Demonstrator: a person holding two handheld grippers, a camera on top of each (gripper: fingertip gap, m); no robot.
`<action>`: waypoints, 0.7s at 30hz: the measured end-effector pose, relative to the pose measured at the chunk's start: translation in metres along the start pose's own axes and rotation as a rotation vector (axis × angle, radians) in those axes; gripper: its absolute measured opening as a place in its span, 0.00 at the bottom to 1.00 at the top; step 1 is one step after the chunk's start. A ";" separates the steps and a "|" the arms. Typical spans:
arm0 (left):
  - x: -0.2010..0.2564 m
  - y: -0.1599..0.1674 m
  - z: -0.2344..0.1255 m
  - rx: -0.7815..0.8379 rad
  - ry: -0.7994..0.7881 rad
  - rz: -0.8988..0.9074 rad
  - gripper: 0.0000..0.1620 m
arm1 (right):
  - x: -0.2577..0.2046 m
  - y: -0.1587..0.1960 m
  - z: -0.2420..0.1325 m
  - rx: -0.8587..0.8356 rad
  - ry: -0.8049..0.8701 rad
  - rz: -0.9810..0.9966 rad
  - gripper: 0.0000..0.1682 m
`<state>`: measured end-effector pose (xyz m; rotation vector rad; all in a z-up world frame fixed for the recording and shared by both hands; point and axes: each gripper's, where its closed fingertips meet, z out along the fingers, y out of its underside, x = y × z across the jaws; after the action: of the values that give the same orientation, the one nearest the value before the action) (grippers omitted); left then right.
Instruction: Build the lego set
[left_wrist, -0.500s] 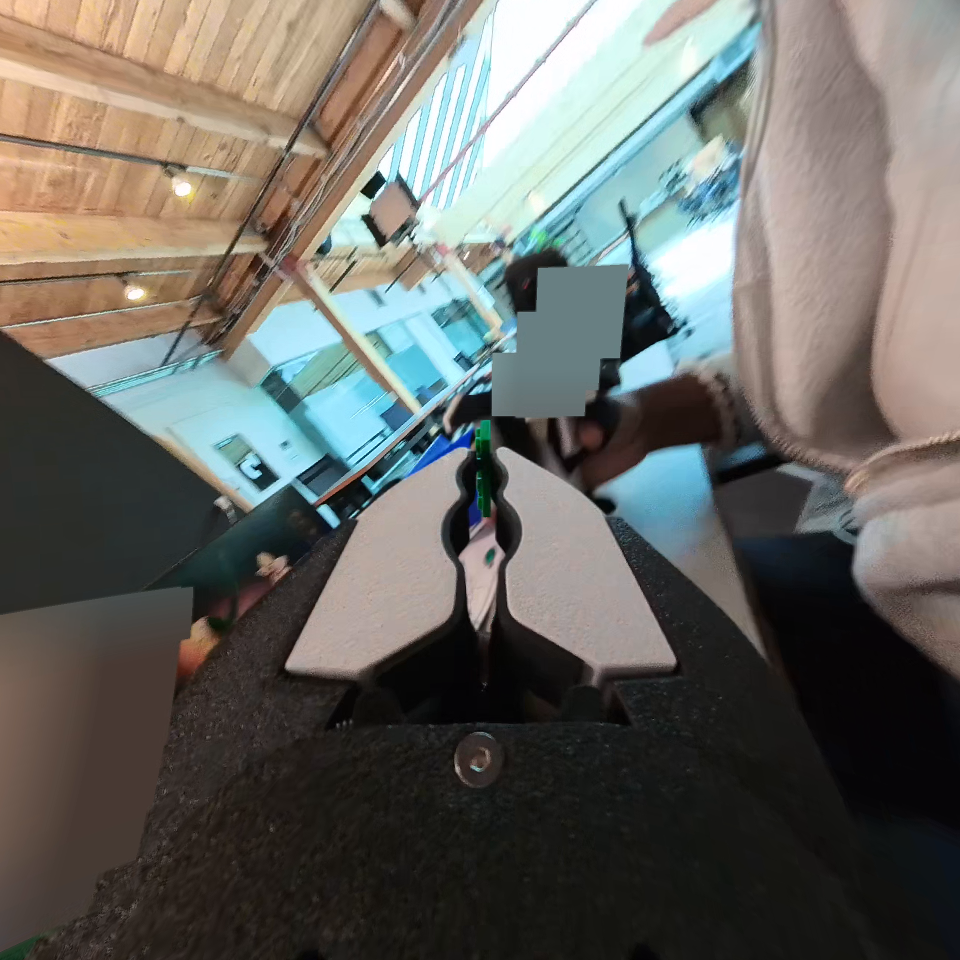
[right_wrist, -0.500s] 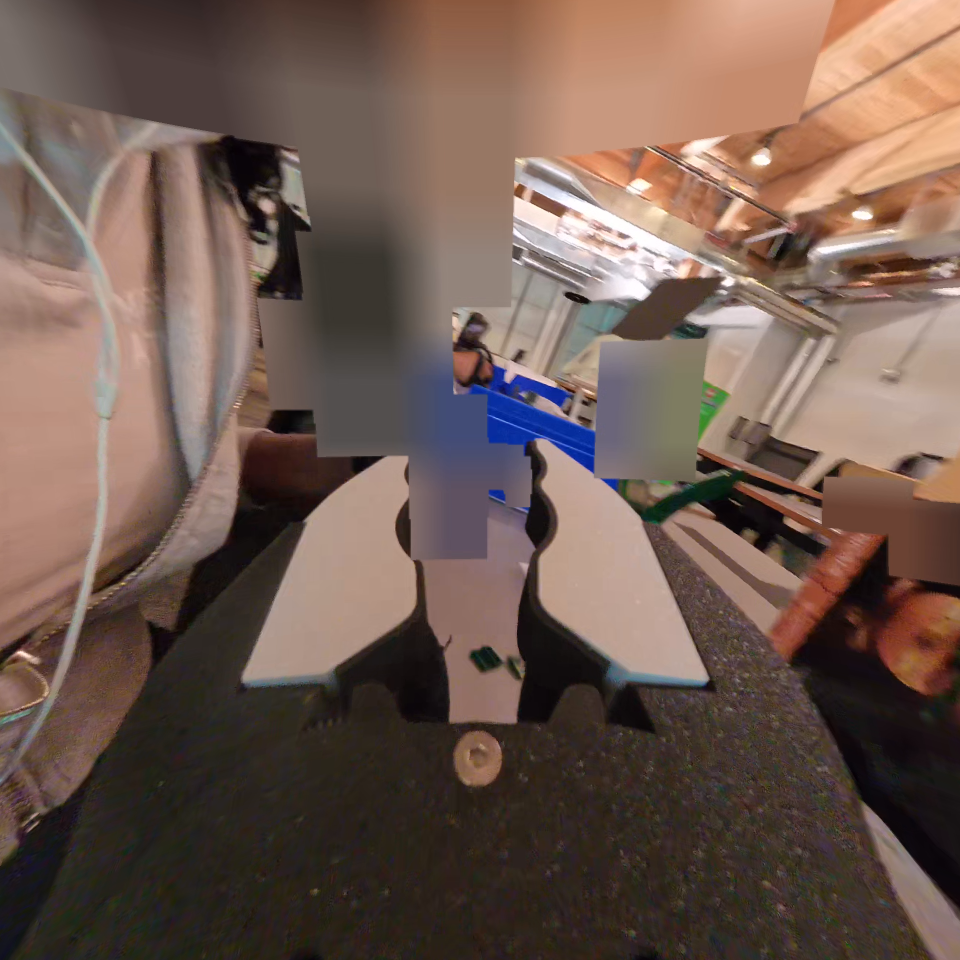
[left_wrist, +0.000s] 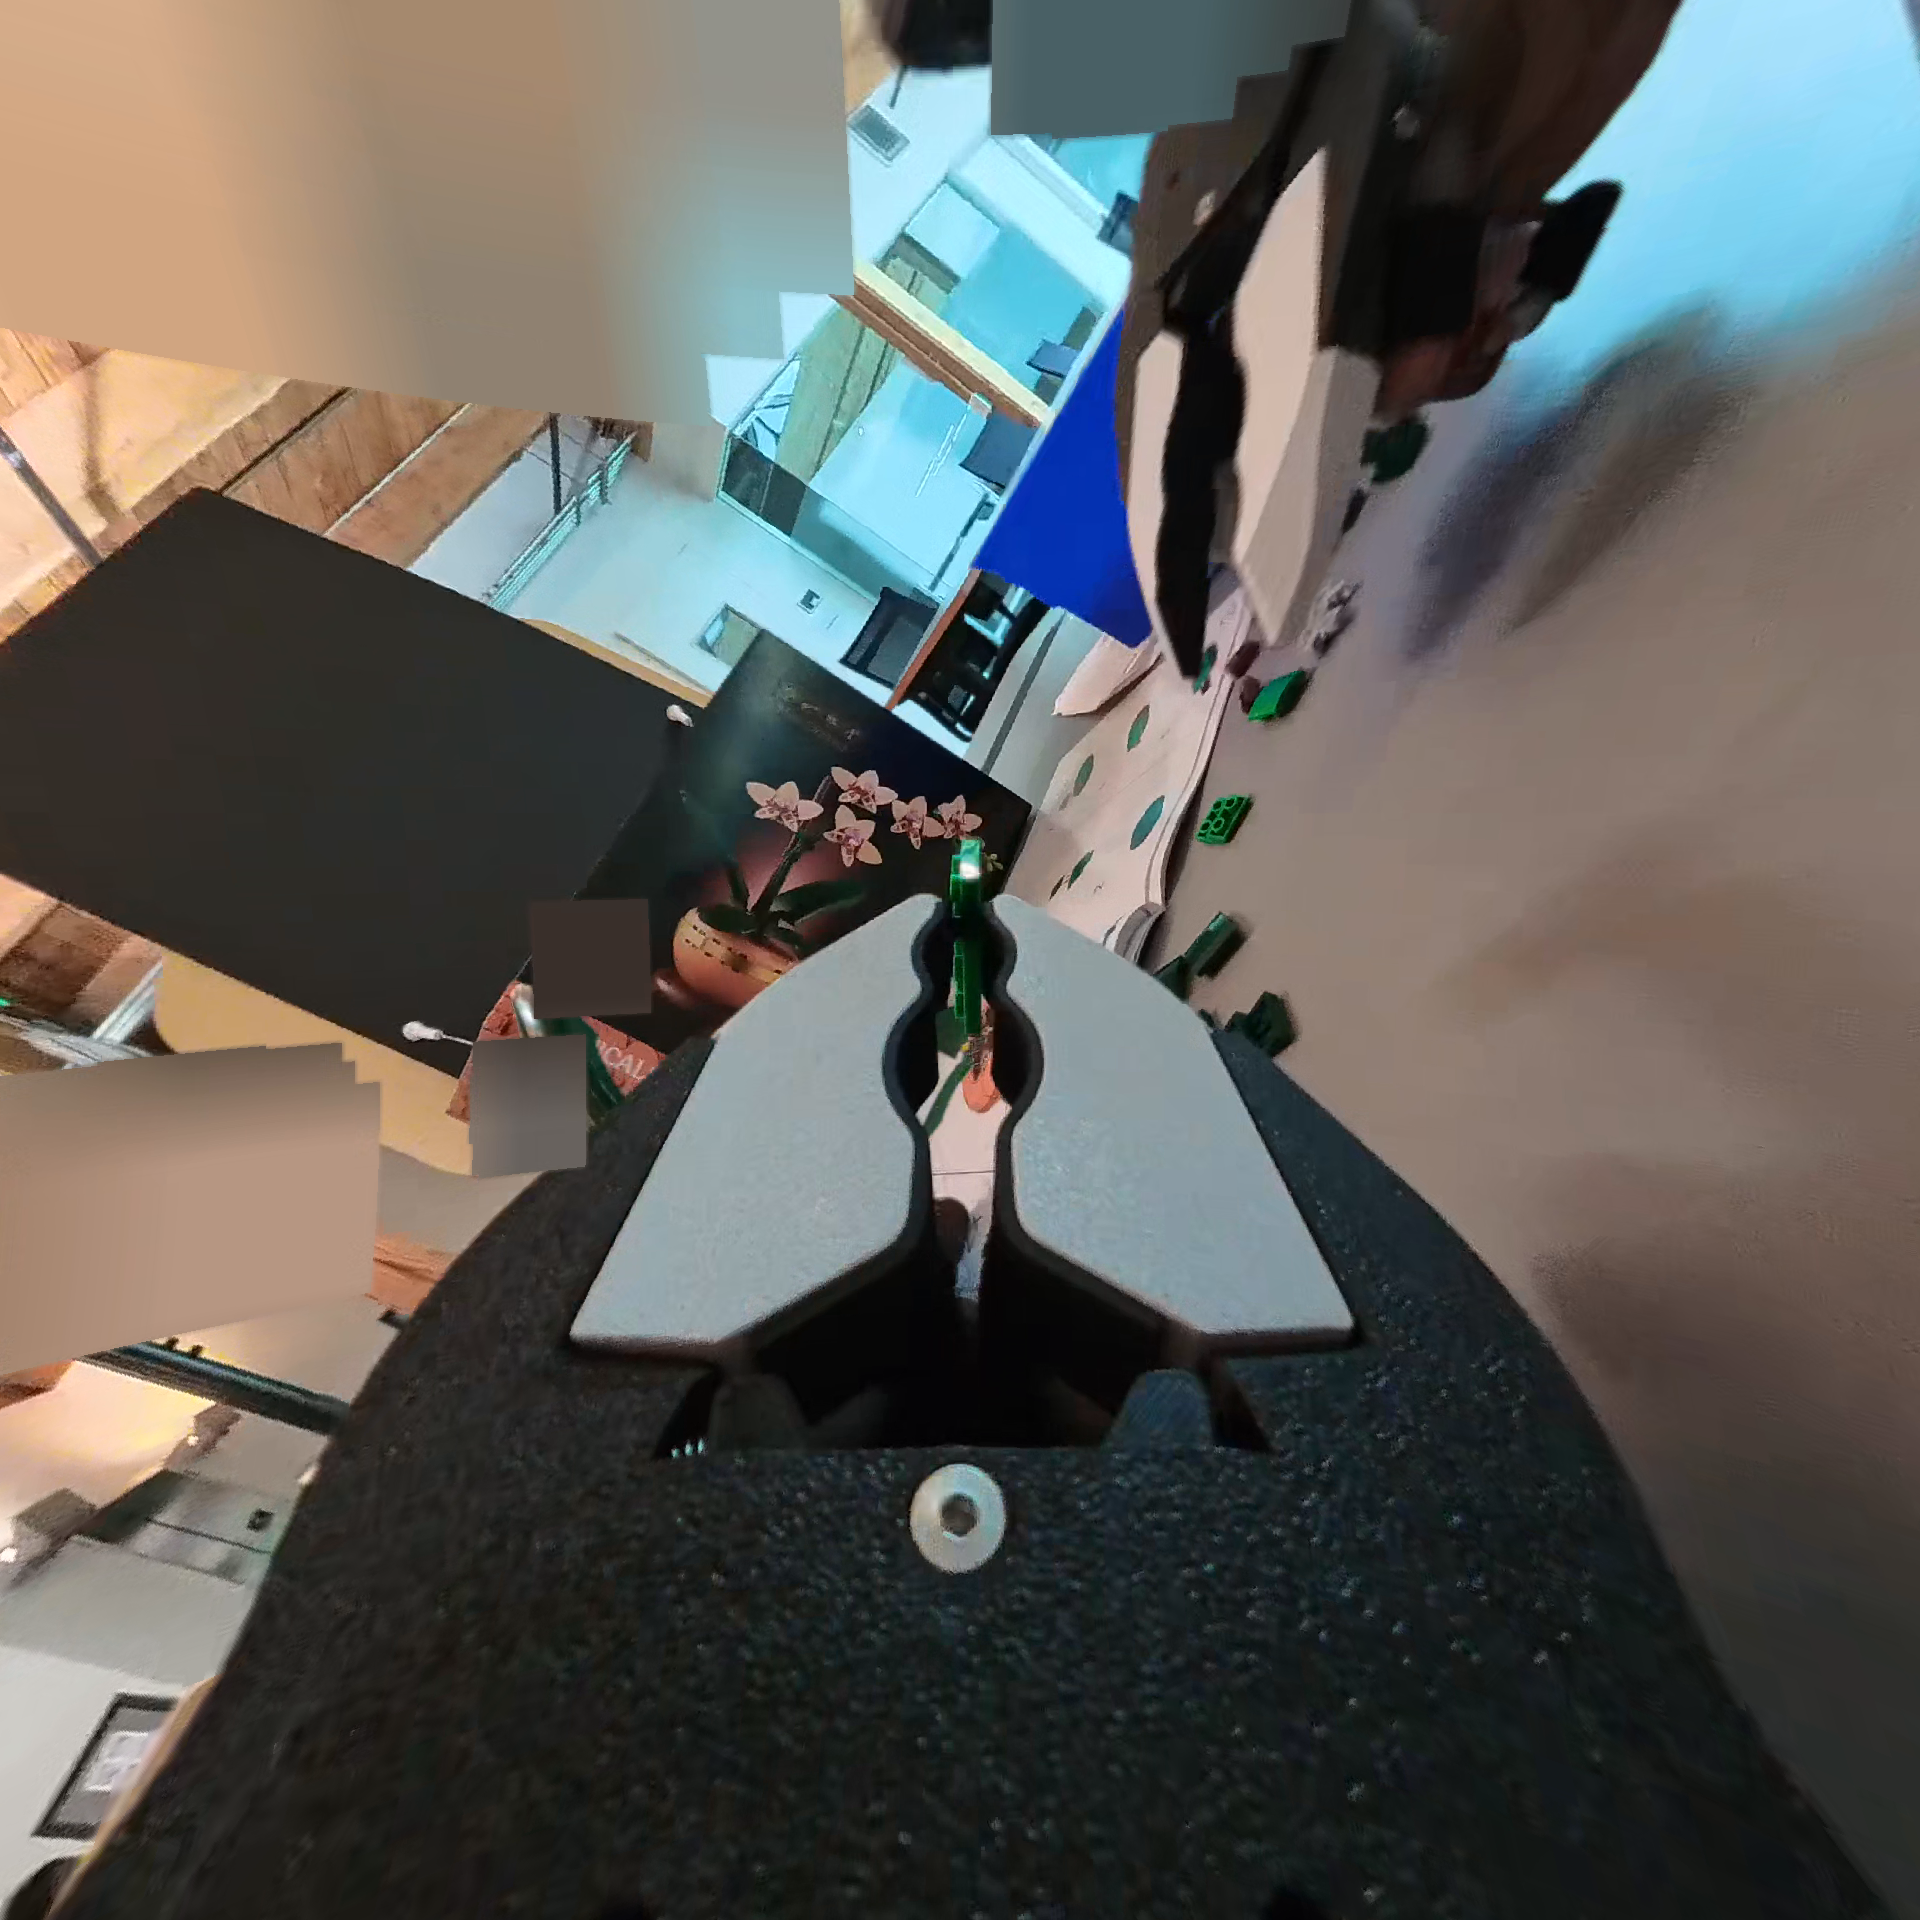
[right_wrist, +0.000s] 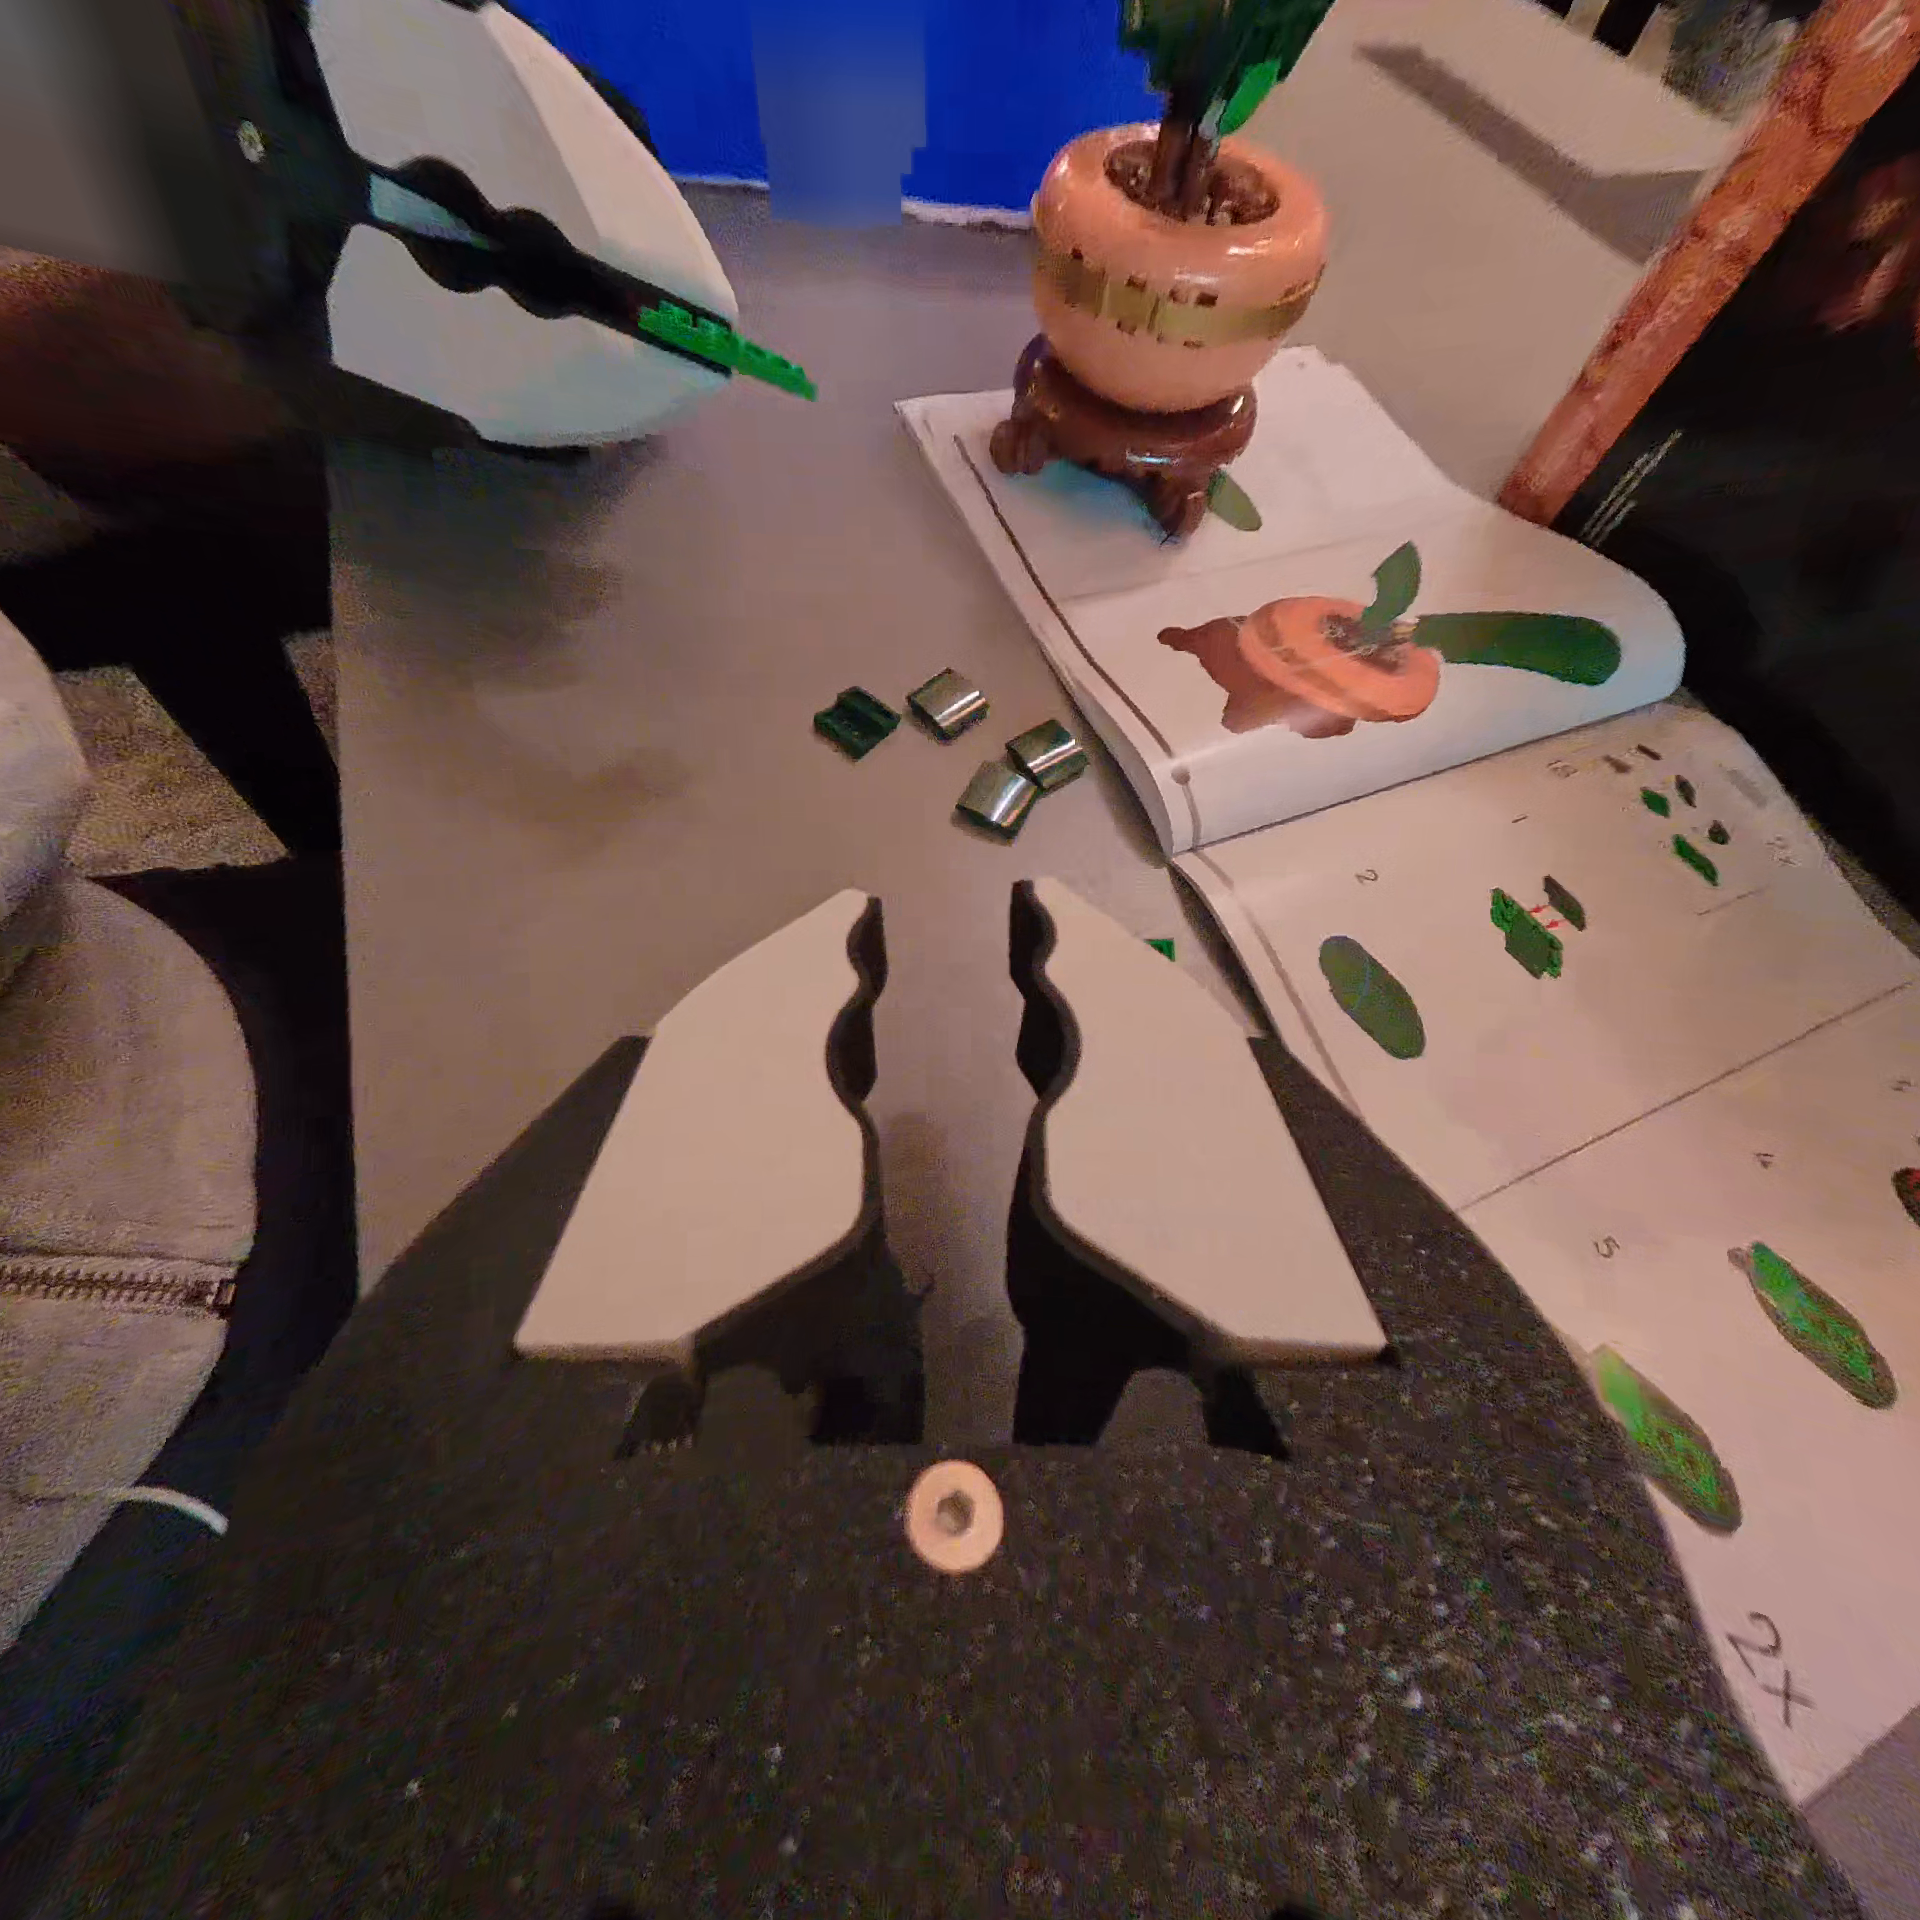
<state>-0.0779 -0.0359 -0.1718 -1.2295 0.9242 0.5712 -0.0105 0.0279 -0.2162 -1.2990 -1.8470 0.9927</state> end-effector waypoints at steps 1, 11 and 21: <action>0.002 0.002 0.001 -0.013 0.002 0.025 0.02 | 0.001 -0.001 0.007 -0.018 -0.012 0.001 0.11; 0.005 0.011 -0.002 -0.043 0.014 -0.013 0.02 | 0.006 0.000 0.059 -0.160 0.137 0.066 0.14; 0.007 0.012 -0.002 -0.045 0.026 -0.038 0.02 | 0.018 0.008 0.064 -0.204 0.221 0.066 0.15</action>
<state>-0.0839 -0.0354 -0.1840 -1.2951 0.9126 0.5495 -0.0661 0.0339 -0.2525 -1.5327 -1.7788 0.6757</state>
